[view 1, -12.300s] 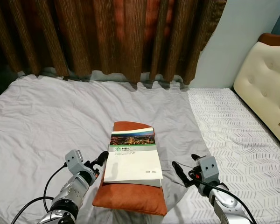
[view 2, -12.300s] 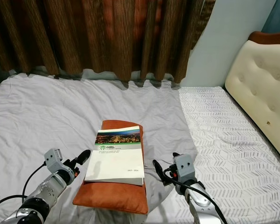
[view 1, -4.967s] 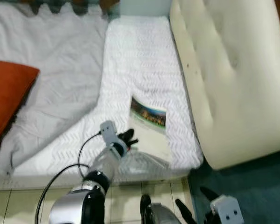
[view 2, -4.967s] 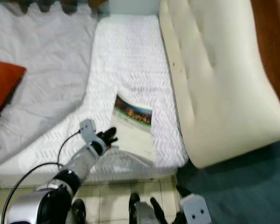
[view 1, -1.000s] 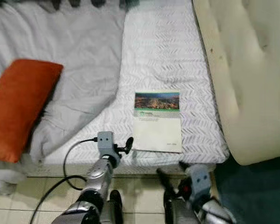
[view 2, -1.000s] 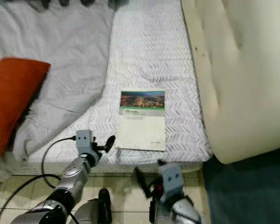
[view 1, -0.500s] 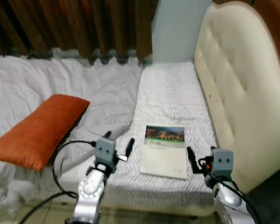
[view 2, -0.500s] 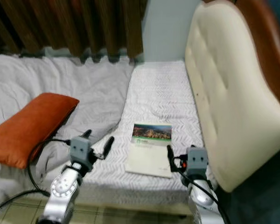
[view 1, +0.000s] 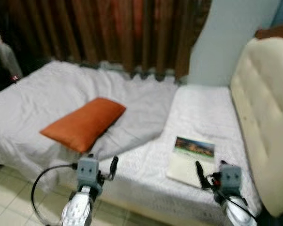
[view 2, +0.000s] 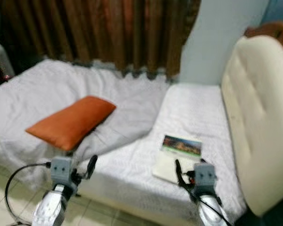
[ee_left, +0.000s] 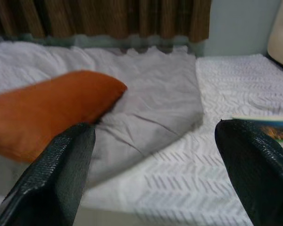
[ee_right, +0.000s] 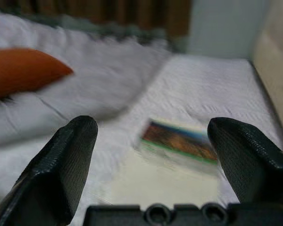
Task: Clean up the room
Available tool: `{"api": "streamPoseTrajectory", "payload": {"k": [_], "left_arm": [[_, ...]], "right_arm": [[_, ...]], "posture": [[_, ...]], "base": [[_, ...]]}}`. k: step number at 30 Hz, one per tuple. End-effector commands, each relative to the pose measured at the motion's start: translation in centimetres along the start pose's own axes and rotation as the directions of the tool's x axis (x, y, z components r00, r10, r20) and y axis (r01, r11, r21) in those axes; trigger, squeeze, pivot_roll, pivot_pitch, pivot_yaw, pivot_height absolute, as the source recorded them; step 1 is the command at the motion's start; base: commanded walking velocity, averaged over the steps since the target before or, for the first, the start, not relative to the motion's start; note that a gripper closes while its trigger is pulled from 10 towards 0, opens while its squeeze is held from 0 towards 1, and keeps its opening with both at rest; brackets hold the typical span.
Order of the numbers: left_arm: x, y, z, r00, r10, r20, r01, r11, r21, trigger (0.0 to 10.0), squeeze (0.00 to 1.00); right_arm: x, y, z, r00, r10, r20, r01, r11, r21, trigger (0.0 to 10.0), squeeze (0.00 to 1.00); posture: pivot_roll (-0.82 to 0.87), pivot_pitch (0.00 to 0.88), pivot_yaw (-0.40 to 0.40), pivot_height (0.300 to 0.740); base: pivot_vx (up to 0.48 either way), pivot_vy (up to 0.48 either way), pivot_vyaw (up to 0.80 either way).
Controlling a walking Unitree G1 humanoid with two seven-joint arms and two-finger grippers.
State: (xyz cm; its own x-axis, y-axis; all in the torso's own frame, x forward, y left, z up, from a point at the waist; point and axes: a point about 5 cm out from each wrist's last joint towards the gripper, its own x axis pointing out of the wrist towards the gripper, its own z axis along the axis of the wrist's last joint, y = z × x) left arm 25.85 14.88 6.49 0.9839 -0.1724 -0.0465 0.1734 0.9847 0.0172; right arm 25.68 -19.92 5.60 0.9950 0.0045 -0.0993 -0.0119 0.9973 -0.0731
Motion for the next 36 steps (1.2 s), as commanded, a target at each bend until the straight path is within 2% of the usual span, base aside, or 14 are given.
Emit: {"api": "streamPoseTrajectory", "payload": {"k": [1, 5, 8, 21, 28, 34, 35, 36], "left_arm": [[0.4, 0.2, -0.2, 1.000, -0.001, -0.028, 0.001, 1.000, 0.008, 10.0, 0.00], [0.7, 0.3, -0.1, 0.999, -0.029, -0.033, 0.029, 1.000, 0.002, 10.0, 0.00], [0.8, 0.5, -0.3, 0.999, -0.022, -0.048, 0.022, 1.000, -0.013, 10.0, 0.00], [0.9, 0.3, 0.1, 0.999, 0.004, -0.040, -0.005, 0.999, -0.036, 10.0, 0.00], [0.6, 0.8, -0.4, 0.997, 0.039, -0.062, -0.040, 0.999, -0.014, 10.0, 0.00], [0.6, 0.8, -0.2, 0.997, 0.044, -0.057, -0.045, 0.999, -0.009, 10.0, 0.00], [0.7, 0.6, 0.2, 0.996, 0.069, -0.059, -0.073, 0.995, -0.074, 10.0, 0.00], [0.9, 0.3, 0.6, 0.997, 0.065, -0.048, -0.068, 0.995, -0.076, 10.0, 0.00]], "right_arm": [[0.5, -0.1, 0.5, 1.000, 0.007, 0.020, -0.006, 1.000, -0.016, 10.0, 0.00], [0.8, -0.1, 0.8, 0.999, -0.001, 0.040, 0.002, 1.000, -0.004, 10.0, 0.00], [0.9, 0.4, 0.8, 0.999, 0.032, 0.040, -0.030, 0.999, -0.033, 10.0, 0.00], [2.4, 1.1, 0.9, 0.995, 0.098, 0.033, -0.097, 0.995, -0.019, 10.0, 0.00], [2.4, 1.5, 0.5, 0.990, 0.143, 0.020, -0.143, 0.990, 0.000, 10.0, 0.00], [2.4, 1.7, 0.2, 0.986, 0.168, 0.013, -0.169, 0.985, 0.021, 10.0, 0.00], [2.5, 1.9, 0.1, 0.982, 0.190, 0.009, -0.190, 0.981, 0.032, 10.0, 0.00], [2.6, 2.0, 0.0, 0.979, 0.204, 0.005, -0.204, 0.978, 0.038, 10.0, 0.00]], "posture": [[0.03, 0.000, -0.002, 0.740], [0.03, 0.000, -0.001, 0.740], [0.03, 0.000, 0.003, 0.740], [0.04, 0.000, 0.001, 0.740], [0.05, 0.000, -0.006, 0.740], [0.05, 0.000, -0.007, 0.740], [0.05, 0.000, -0.008, 0.740], [0.06, 0.000, -0.009, 0.740]], "base": [[0.000, 0.472, 0.00], [0.000, 0.479, 0.00], [0.000, 0.480, 0.00], [0.000, 0.480, -0.77], [0.000, 0.480, 0.00], [0.000, 0.480, 0.00], [0.000, 0.480, 0.00], [0.000, 0.480, 0.00]]}}
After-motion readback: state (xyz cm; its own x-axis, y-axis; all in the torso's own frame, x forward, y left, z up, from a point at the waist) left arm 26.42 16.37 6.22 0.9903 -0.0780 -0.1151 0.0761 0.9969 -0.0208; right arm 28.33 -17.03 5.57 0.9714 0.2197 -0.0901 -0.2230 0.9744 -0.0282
